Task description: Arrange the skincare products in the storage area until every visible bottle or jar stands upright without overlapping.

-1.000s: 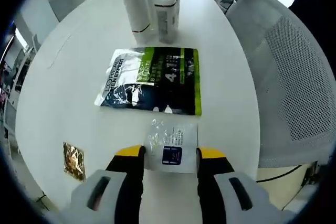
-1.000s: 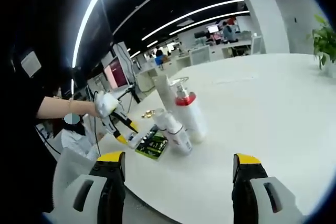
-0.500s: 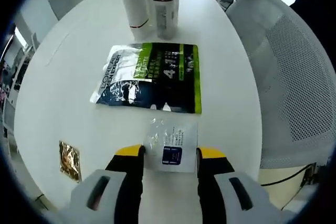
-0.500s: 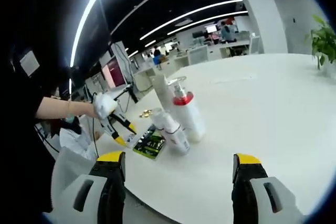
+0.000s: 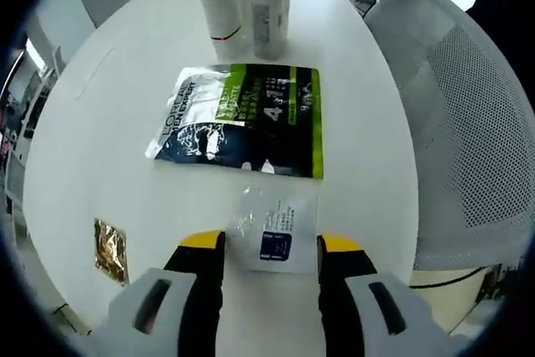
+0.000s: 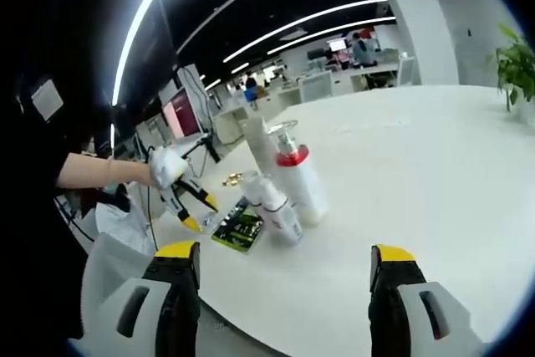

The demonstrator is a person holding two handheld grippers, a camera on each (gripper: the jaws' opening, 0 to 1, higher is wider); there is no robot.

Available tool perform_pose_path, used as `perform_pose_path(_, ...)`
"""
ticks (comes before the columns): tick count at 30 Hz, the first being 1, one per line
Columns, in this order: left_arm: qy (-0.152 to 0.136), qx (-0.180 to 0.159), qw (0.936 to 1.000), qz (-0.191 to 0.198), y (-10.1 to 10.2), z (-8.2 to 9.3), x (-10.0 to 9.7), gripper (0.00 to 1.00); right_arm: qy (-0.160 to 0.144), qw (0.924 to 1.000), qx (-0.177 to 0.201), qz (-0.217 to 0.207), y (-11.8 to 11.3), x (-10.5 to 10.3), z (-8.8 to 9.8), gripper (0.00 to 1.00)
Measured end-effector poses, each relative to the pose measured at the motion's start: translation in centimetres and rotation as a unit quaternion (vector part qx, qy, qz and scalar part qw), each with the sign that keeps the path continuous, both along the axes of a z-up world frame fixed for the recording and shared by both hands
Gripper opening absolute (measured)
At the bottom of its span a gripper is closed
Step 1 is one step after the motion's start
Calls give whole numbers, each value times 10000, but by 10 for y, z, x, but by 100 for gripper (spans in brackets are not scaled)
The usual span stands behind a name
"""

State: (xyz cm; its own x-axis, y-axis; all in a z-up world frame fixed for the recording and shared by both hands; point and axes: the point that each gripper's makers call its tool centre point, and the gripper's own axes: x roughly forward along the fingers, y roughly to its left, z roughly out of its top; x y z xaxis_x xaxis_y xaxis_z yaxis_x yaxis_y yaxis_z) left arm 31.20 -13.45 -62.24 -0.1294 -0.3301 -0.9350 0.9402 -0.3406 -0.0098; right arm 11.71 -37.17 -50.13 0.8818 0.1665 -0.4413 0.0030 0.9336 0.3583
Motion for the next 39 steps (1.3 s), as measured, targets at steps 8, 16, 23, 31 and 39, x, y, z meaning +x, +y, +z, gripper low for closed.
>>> perform_pose_path(8,436,-681,9909,1072,-16,20,2,48,-16,10000,-10,28,1,0,1,86)
perform_pose_path(16,510,-772,9815,1677,-6,21,3,57,-15,9999,1,118,4,0,0,85)
perform_pose_path(23,655,-969,9680,2222,-7,32,-6,62,-64,9998,25,164,6,1,2,85)
perform_pose_path(31,954,-1555,9343,3061,-8,44,-22,73,-124,9997,28,213,7,2,3,84)
perform_pose_path(39,825,-1882,9044,3740,2,52,-21,86,-122,9991,28,396,14,2,2,83)
